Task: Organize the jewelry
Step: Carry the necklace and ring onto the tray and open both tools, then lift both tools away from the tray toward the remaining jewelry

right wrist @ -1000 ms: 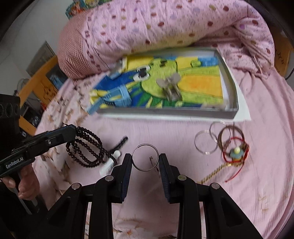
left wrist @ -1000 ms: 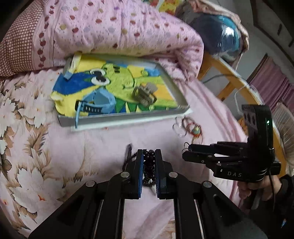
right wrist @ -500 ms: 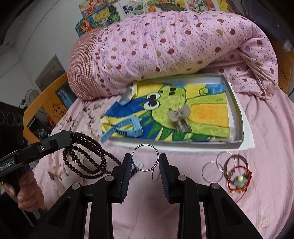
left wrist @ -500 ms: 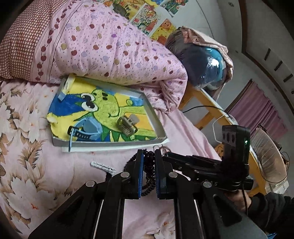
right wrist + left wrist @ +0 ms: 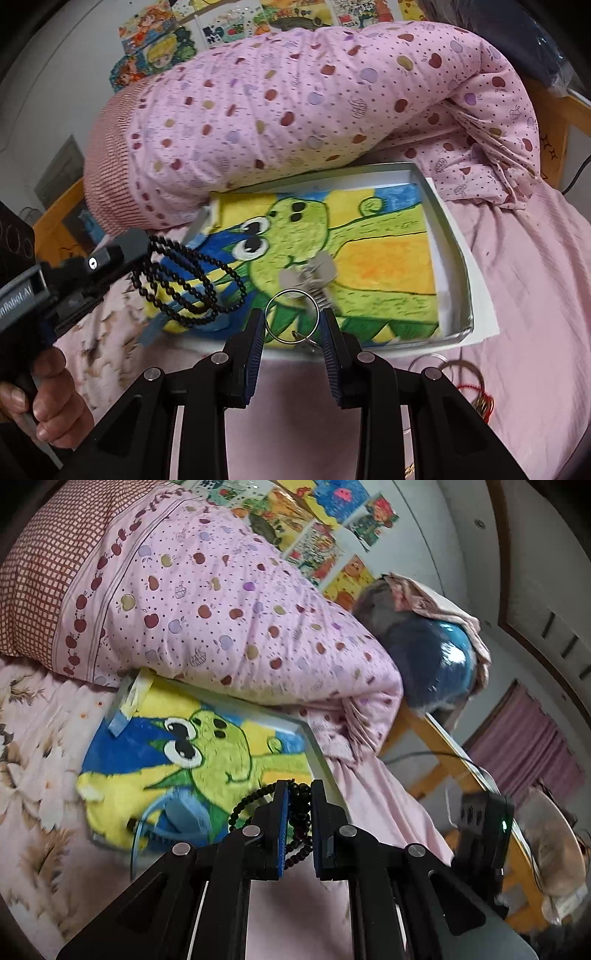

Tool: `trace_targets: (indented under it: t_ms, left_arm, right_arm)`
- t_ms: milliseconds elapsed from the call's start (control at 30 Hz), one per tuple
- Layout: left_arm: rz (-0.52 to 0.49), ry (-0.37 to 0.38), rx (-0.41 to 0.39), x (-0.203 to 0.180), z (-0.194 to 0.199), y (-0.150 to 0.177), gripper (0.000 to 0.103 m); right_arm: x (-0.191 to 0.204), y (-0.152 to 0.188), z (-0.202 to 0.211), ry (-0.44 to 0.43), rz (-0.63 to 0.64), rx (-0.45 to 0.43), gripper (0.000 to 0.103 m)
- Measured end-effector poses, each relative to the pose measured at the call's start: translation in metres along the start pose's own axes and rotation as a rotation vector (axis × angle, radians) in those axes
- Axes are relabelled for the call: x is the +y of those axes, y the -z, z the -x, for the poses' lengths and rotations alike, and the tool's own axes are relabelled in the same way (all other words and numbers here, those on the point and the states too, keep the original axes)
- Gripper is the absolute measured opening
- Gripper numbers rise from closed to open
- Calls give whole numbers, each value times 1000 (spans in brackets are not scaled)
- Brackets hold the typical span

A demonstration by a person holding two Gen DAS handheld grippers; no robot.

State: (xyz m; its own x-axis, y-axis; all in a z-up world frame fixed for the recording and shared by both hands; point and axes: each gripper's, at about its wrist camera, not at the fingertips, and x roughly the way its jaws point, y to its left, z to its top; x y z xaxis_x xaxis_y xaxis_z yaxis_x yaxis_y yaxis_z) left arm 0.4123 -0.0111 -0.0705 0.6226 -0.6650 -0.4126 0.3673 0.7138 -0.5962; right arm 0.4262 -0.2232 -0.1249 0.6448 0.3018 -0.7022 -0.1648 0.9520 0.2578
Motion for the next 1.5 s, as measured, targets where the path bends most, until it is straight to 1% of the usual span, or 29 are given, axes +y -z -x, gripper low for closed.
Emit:
trace_targets:
  t_ms: [100,200,367,533,567,600,633,667,700,733,767,800,833,867,900,967,1033,1100,1133,1200,1233,1267,1300,1367,1500]
  left_arm:
    - [19,-10,10,12,-17,-1,8]
    - [36,-33,53,25,-32,5,8]
    - [46,-66,112,35,-44,15,8]
    - [58,-111,172,43,-55,23,9]
    - [62,-120,182,45,-56,25,9]
    - [65,-129,189,46,-57,25,9]
    - [67,-137,194,47,-58,26,9]
    - [69,-141,196,47,-58,26,9]
    - [70,-148,199,47,-58,26,9]
    - [67,-154,201,47,-58,25,9]
    - [62,-162,201,45,-58,24,12]
    - [50,-173,196,43,-55,23,22]
    - [44,-178,188,42,-55,22,29]
    - [41,-179,179,40,-53,21,41]
    - [37,-179,157,39,-49,20,46]
    - [15,-188,140,34,-46,18,46]
    - [-12,-210,126,28,-43,15,49]
    - [-60,-239,92,18,-36,13,64]
    - [-78,-252,78,14,-34,13,67]
    - [-138,-298,35,0,-24,12,68]
    - [-163,-322,21,-6,-20,12,68]
    - [-182,-343,10,-10,-17,13,73]
    - [-209,-377,-15,-18,-10,14,86]
    - [-232,-399,-67,-28,5,20,98]
    - [-248,-416,-120,-44,30,27,99]
  right_arm:
    - [-6,-1,-13,14,-8,15,29]
    - [-9,0,-26,22,-13,38,29]
    - [-15,5,-40,32,-24,74,29]
    - [-23,7,-43,29,-53,90,31]
    - [-24,6,-43,22,-61,92,32]
    - [-25,6,-42,13,-69,90,37]
    - [-26,4,-40,10,-74,86,45]
    - [-26,3,-37,13,-76,75,49]
    - [-25,2,-34,21,-73,67,57]
    - [-25,1,-30,32,-67,56,61]
    - [-26,0,-26,40,-64,45,62]
    - [-27,-1,-22,46,-67,37,62]
    - [-29,-3,-18,50,-72,28,63]
    - [-31,-5,-13,57,-80,12,64]
    - [-33,-7,-6,67,-86,-4,67]
    - [-36,-10,6,75,-95,-37,71]
    - [-39,-13,20,73,-106,-71,78]
    - [-39,-15,39,69,-107,-108,83]
    - [-38,-16,46,70,-103,-120,90]
    - [-35,-15,66,87,-86,-158,100]
    - [-34,-14,73,97,-80,-170,102]
    - [-32,-13,81,110,-74,-180,102]
    - [-31,-12,87,122,-71,-185,103]
    - [-29,-7,102,142,-65,-193,103]
    - [-20,8,132,163,-45,-220,103]
